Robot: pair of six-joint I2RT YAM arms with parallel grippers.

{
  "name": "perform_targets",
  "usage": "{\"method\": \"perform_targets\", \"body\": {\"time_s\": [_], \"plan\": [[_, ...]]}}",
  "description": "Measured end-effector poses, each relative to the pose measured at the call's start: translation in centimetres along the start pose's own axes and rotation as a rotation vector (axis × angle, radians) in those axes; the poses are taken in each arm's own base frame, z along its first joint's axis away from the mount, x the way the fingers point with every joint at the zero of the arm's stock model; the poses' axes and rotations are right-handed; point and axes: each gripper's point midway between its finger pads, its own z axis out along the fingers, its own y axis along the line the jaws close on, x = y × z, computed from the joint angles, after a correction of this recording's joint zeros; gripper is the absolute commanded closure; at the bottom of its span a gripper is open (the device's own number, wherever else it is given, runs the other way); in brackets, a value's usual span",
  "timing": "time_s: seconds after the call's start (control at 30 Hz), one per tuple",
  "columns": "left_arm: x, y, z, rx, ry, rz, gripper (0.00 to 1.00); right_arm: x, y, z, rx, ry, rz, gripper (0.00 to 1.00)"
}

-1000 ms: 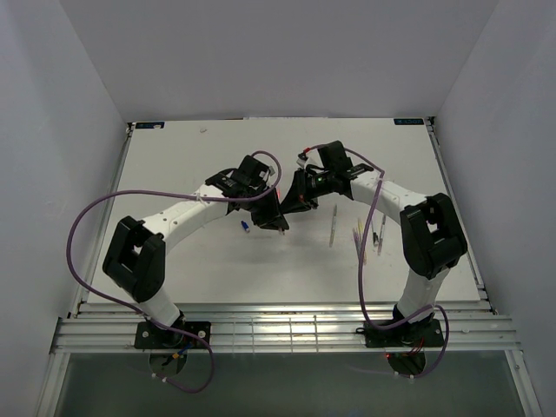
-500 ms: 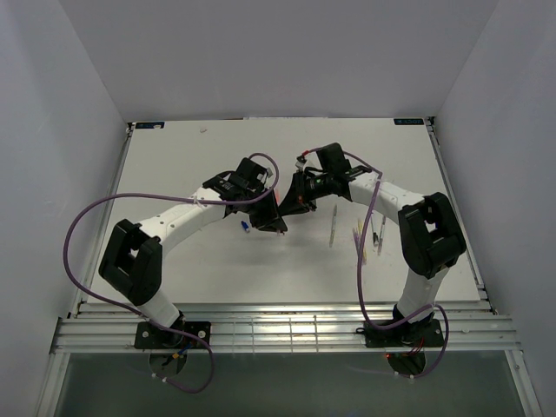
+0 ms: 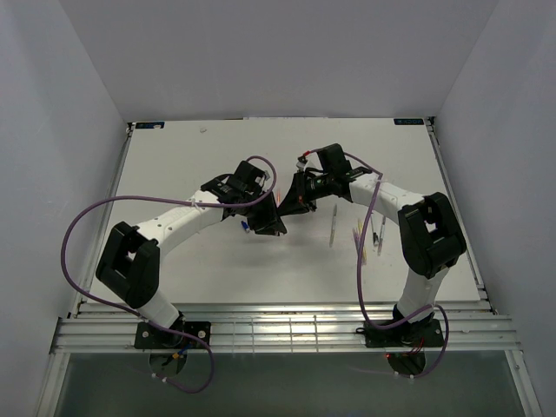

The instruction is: Open the pen caps

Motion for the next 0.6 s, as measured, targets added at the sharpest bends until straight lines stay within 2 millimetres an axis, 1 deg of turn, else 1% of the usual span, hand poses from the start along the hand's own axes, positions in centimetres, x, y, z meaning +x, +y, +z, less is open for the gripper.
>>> {"method": "perform_targets", "body": {"time_s": [0.1,0.13,0.2,0.23,0.3,0.33,0.4,0.43,0.5,0.53,0.6], "plan": [[0.02,-0.12,-0.04,0.004,-0.001,0.001,0.72,0.21,-0.33,0.10,0.002,0.003,0.007,0.92],[0.02,-0.14,-0.04,0.005,0.000,0.000,0.76,0.26,-0.42,0.12,0.004,0.004,0.011,0.92],[0.08,-0.37,-0.07,0.016,0.003,0.004,0.80,0.31,-0.49,0.16,0.004,0.004,0.016,0.92],[0.14,-0.42,-0.09,0.018,0.004,0.006,0.85,0.36,-0.48,0.17,0.004,0.005,0.020,0.92],[0.14,-0.48,-0.13,0.021,0.004,0.009,0.92,0.31,-0.45,0.16,0.003,0.004,0.024,0.92],[0.16,-0.54,-0.17,0.024,0.005,0.010,0.98,0.30,-0.43,0.16,0.003,0.004,0.024,0.92],[0.21,-0.56,-0.20,0.026,0.006,0.010,1.00,0.32,-0.41,0.16,0.002,0.005,0.025,0.91],[0.22,-0.57,-0.21,0.027,0.007,0.010,1.00,0.35,-0.39,0.15,0.000,0.006,0.025,0.85],[0.25,-0.61,-0.24,0.029,0.008,0.010,1.00,0.40,-0.33,0.14,-0.003,0.009,0.024,0.78],[0.26,-0.63,-0.25,0.030,0.009,0.010,1.00,0.42,-0.29,0.13,-0.005,0.011,0.023,0.71],[0.29,-0.57,-0.25,0.027,0.010,0.009,1.00,0.46,-0.29,0.11,-0.008,0.013,0.018,0.67]]}}
